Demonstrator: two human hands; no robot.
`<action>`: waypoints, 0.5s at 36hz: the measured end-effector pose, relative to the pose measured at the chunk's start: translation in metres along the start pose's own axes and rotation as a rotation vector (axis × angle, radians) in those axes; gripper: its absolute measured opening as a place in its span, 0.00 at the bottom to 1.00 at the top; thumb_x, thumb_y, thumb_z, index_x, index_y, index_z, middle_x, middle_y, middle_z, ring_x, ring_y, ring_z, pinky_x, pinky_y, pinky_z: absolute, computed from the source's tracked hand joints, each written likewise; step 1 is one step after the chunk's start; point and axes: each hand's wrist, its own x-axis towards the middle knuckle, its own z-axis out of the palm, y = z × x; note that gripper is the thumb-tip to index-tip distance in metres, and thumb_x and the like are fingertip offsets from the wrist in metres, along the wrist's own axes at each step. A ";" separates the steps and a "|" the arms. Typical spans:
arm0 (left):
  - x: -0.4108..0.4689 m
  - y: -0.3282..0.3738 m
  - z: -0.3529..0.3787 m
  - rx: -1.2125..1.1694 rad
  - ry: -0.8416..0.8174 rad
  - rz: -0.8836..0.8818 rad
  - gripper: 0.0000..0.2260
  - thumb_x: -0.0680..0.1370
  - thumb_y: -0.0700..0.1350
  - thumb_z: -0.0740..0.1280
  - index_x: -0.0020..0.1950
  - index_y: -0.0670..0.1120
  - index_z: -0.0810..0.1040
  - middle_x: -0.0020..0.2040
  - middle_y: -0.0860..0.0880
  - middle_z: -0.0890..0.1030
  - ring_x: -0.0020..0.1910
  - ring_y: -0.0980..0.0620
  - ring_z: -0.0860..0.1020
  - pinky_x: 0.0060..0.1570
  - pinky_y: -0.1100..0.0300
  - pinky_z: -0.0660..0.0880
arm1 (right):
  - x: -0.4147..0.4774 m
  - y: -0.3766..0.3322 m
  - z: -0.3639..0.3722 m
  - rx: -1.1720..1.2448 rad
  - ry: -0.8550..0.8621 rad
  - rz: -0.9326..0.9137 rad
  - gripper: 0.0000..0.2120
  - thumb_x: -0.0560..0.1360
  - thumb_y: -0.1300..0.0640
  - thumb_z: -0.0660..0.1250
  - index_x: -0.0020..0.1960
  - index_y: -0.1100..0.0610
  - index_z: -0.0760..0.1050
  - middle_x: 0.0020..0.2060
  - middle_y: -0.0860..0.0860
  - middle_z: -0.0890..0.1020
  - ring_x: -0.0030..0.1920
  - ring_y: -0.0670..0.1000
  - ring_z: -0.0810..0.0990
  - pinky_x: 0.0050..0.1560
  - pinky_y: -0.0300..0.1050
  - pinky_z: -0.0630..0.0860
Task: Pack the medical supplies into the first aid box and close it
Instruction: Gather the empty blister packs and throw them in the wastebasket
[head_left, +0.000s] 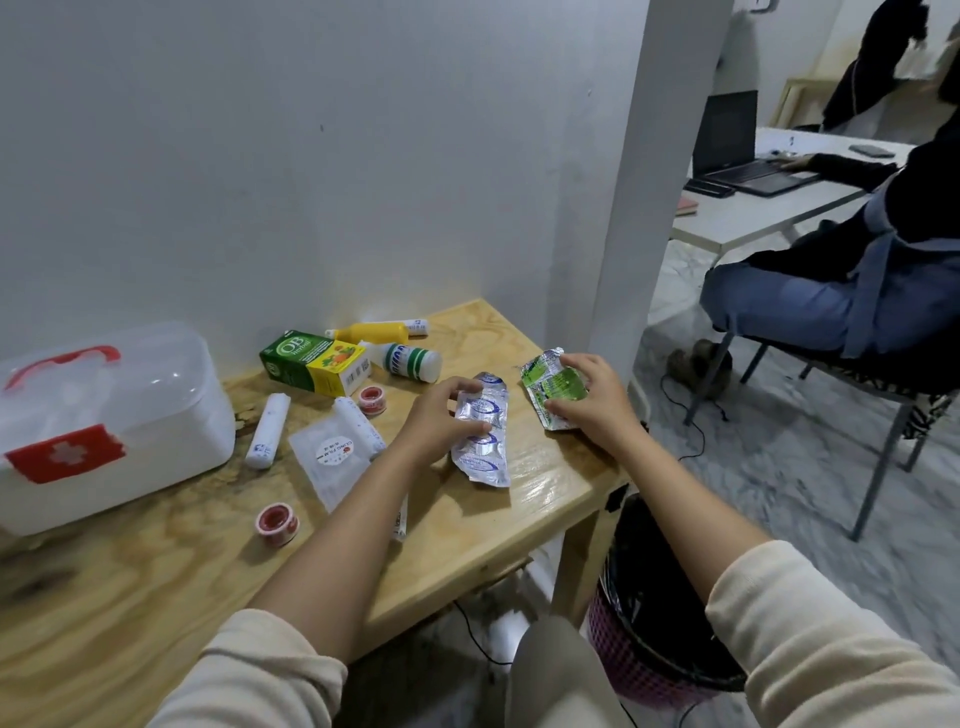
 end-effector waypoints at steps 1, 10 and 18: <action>0.000 0.003 0.001 -0.015 0.004 -0.004 0.22 0.71 0.36 0.76 0.63 0.45 0.77 0.59 0.52 0.76 0.59 0.47 0.77 0.58 0.50 0.77 | -0.001 0.000 -0.003 0.005 0.009 -0.001 0.30 0.67 0.62 0.74 0.67 0.58 0.70 0.64 0.54 0.72 0.64 0.53 0.71 0.60 0.39 0.64; 0.024 0.055 0.040 -0.104 -0.042 0.085 0.25 0.71 0.35 0.75 0.66 0.46 0.75 0.64 0.48 0.76 0.52 0.42 0.81 0.53 0.53 0.79 | -0.007 0.018 -0.069 0.034 0.163 0.013 0.29 0.65 0.66 0.74 0.65 0.60 0.71 0.63 0.56 0.73 0.62 0.53 0.72 0.59 0.39 0.65; 0.052 0.114 0.153 -0.196 -0.202 0.151 0.25 0.70 0.31 0.75 0.63 0.48 0.73 0.68 0.44 0.73 0.60 0.41 0.78 0.60 0.48 0.77 | -0.035 0.082 -0.153 -0.040 0.330 0.134 0.29 0.65 0.66 0.74 0.65 0.62 0.72 0.63 0.57 0.73 0.62 0.54 0.72 0.57 0.36 0.63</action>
